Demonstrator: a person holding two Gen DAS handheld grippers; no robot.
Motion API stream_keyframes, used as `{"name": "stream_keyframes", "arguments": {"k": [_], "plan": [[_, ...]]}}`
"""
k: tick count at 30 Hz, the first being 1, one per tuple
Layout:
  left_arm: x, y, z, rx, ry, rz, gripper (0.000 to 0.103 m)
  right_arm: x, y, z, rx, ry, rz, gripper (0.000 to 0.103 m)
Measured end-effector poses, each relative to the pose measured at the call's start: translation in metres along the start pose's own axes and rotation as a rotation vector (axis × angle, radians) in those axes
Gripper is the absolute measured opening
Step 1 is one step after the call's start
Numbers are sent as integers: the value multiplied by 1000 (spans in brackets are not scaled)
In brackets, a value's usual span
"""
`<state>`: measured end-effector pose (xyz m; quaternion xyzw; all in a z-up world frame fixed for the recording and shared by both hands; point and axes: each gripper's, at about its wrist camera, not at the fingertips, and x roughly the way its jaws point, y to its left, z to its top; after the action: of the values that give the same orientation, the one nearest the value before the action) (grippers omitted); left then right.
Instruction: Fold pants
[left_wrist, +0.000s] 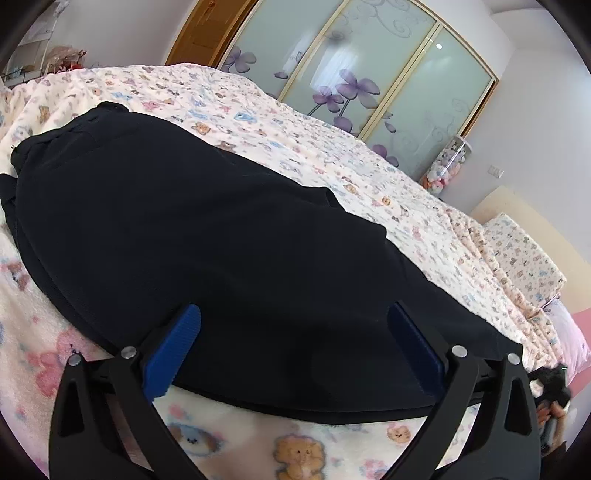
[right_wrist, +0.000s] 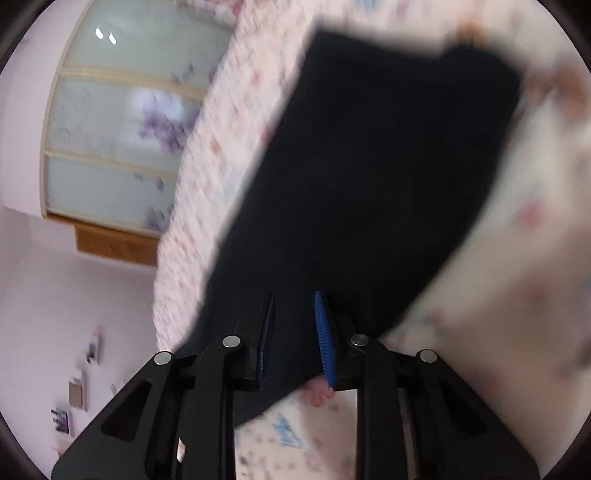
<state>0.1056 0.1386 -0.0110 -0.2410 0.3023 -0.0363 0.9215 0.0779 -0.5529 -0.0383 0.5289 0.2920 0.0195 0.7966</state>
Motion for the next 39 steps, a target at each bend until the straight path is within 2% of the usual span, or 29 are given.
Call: {"name": "stream_keyframes", "arguments": {"k": [1,2,3,4,6,10,12,15,18,20,29,35,37,39], "plan": [[1,-1,0,5,2,6,101,-13,0,3,4,-65,-12,28],[0,-1,-1,7,2,7,101,-30,-1,4,6,-136,-51,40],[0,0,-1,7,1,7,101,-47,-4,8,2,-206,-133,45],[0,0,-2,7,1,7,101,-54,-6,11,-4,-229,-183,48],[0,0,-2,8,1,8,101,-60,-12,14,3,-228,-231,48],[1,-2,-2,16,2,19,101,-55,-23,17,25,-160,-271,48],[1,-3,-3,19,2,24,101,-48,-24,15,17,-146,-258,48],[1,-3,-3,20,2,25,101,-42,-11,15,-11,-126,-174,48],[1,-3,-3,20,2,24,101,-33,-8,14,-25,-110,-295,47],[1,-3,-3,19,2,23,101,-33,-18,11,16,-86,-305,46],[1,-2,-3,10,-1,13,101,-35,-39,22,83,-172,-203,46],[1,-1,-3,8,-1,10,101,-43,-40,20,36,-246,-154,45],[1,-1,-3,7,-2,8,101,-42,-40,21,20,-260,-162,40],[1,-1,-3,7,-2,7,101,-40,-44,22,24,-264,-190,31]]}}
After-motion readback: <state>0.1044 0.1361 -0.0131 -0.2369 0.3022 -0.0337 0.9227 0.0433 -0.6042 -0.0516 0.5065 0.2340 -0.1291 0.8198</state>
